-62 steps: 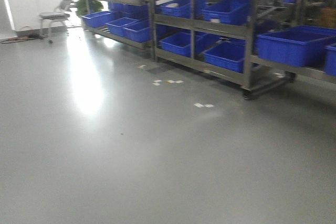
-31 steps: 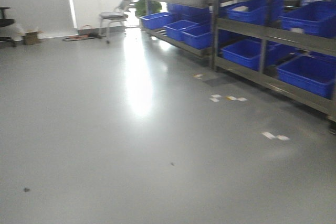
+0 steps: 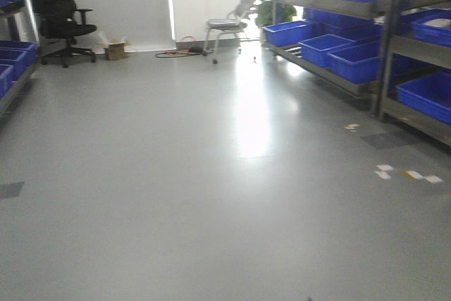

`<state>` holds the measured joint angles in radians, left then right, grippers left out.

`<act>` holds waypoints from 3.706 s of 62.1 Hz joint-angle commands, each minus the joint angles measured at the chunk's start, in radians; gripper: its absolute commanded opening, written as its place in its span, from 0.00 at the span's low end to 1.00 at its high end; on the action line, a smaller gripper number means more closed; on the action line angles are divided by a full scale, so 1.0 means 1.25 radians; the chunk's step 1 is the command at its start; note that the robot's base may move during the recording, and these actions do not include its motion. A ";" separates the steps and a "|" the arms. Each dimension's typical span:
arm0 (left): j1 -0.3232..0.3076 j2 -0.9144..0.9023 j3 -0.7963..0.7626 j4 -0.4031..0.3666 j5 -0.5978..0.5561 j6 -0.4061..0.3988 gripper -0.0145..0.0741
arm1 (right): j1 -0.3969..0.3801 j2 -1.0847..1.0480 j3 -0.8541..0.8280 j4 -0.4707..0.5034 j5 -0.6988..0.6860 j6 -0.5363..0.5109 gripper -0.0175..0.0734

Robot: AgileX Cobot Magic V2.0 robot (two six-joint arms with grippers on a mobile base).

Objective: Pick and sort blue part to right shelf

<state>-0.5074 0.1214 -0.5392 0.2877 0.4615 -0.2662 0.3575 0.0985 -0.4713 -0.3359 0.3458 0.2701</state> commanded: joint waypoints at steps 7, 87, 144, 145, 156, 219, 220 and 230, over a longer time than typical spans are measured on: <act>0.001 0.012 -0.022 0.004 -0.065 -0.007 0.50 | 0.001 0.013 -0.023 -0.016 -0.071 -0.004 0.44; 0.001 0.012 -0.022 0.004 -0.065 -0.007 0.50 | 0.001 0.013 -0.023 -0.016 -0.071 -0.004 0.44; 0.001 0.012 -0.022 0.004 -0.065 -0.007 0.50 | 0.001 0.013 -0.023 -0.016 -0.071 -0.004 0.44; 0.001 0.012 -0.022 0.004 -0.065 -0.007 0.50 | 0.001 0.013 -0.023 -0.016 -0.071 -0.004 0.44; 0.001 0.012 -0.022 0.004 -0.065 -0.007 0.50 | 0.001 0.013 -0.023 -0.016 -0.071 -0.004 0.44; 0.001 0.012 -0.022 0.004 -0.065 -0.007 0.50 | 0.001 0.013 -0.023 -0.016 -0.071 -0.004 0.44; 0.001 0.012 -0.022 0.004 -0.065 -0.007 0.50 | 0.001 0.013 -0.023 -0.016 -0.071 -0.004 0.44; 0.001 0.012 -0.022 0.004 -0.065 -0.007 0.50 | 0.001 0.013 -0.023 -0.016 -0.071 -0.004 0.44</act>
<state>-0.5074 0.1214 -0.5392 0.2877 0.4615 -0.2662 0.3589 0.0985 -0.4713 -0.3359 0.3477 0.2701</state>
